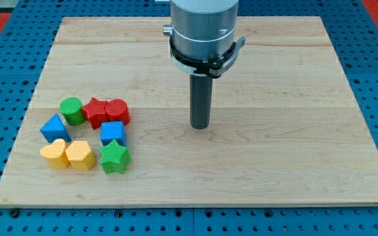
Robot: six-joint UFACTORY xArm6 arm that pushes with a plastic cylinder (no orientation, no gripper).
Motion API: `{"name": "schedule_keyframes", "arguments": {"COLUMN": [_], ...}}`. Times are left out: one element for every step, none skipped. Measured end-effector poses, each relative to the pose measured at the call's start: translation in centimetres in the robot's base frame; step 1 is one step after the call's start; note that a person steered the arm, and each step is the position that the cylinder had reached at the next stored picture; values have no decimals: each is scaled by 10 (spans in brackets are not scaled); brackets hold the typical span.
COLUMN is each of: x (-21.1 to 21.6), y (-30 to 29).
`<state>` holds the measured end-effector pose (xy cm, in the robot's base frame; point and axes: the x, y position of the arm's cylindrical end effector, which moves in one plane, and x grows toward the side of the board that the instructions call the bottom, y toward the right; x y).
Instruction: Move yellow heart a bit right and down
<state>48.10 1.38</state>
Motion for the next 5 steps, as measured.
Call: {"name": "schedule_keyframes", "arguments": {"x": [0, 0, 3, 1, 3], "y": [0, 0, 0, 0, 0]}}
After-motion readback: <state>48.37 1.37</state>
